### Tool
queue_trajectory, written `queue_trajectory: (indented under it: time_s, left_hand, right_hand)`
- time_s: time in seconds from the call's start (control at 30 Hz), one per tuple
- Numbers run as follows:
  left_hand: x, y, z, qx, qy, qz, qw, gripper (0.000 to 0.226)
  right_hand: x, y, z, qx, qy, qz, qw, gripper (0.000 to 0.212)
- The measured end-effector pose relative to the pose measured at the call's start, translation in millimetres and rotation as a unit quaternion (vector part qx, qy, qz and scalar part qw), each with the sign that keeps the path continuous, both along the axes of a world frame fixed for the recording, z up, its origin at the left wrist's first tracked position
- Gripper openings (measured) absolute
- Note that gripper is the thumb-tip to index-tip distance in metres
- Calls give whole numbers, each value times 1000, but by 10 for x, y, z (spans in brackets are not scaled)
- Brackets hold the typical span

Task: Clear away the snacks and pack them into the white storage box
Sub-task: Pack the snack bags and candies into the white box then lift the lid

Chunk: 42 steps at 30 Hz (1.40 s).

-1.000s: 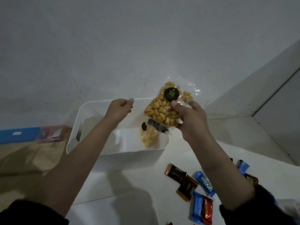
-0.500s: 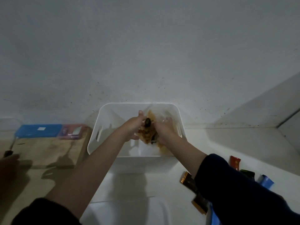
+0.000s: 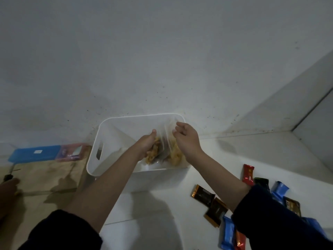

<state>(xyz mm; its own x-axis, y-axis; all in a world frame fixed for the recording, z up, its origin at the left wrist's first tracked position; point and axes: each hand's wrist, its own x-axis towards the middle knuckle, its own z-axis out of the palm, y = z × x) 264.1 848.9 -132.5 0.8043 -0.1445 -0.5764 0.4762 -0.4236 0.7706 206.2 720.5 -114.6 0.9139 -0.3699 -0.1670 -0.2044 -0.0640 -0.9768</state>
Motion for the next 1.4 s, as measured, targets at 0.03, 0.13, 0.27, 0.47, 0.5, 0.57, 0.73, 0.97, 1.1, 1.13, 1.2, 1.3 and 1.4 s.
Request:
queue_trajectory:
  time_s: [0.03, 0.13, 0.27, 0.47, 0.5, 0.57, 0.73, 0.97, 1.1, 1.13, 1.2, 1.3, 1.4]
  left_hand:
    - [-99, -46, 77, 5, -29, -6, 1000, 66]
    - [-488, -241, 346, 9, -123, -10, 992, 51]
    - [-1157, -578, 616, -14, -211, -29, 977, 31]
    - [-2095, -1344, 488, -76, -195, -77, 975, 26]
    - [-2243, -1489, 424, -79, -179, -84, 977, 28]
    - [-2534, -1806, 252, -79, -147, -120, 979, 26]
    - [-3181, -2670, -126, -82, -76, -182, 977, 23]
    - [-3878, -3929, -573, 31, -6, -218, 975, 30]
    - [-4061, -4394, -922, 84, -9, -208, 975, 39]
    - [-4100, -4459, -974, 92, -8, -200, 976, 35]
    - [-4158, -4524, -1042, 94, 9, -190, 977, 33]
    - [-4205, -4543, -1098, 98, 37, -179, 978, 33]
    - [-4171, -4548, -1144, 100, 33, -174, 979, 30]
  right_hand:
    - [-128, -55, 34, 4, -21, -10, 1000, 39]
    - [-582, -248, 100, 9, -65, -51, 997, 35]
    - [-1244, -586, 49, 19, -49, -109, 993, 33]
    - [-2361, -1376, -148, -14, -2, -208, 978, 35]
    - [-2548, -1539, -173, -22, 9, -225, 974, 35]
    - [-2908, -1879, -215, -31, 23, -264, 964, 36]
    - [-3669, -2804, -393, -42, 60, -354, 932, 36]
    - [-4331, -4200, -625, -158, 186, -392, 887, 39]
    - [-4556, -4824, -835, -105, 286, -464, 832, 55]
    - [-4592, -4934, -924, -81, 293, -467, 831, 55]
    - [-4658, -5057, -1097, -37, 297, -446, 843, 47]
    - [-4753, -5100, -1251, -21, 287, -413, 864, 36]
    - [-4782, -5164, -1305, -28, 252, -425, 869, 28]
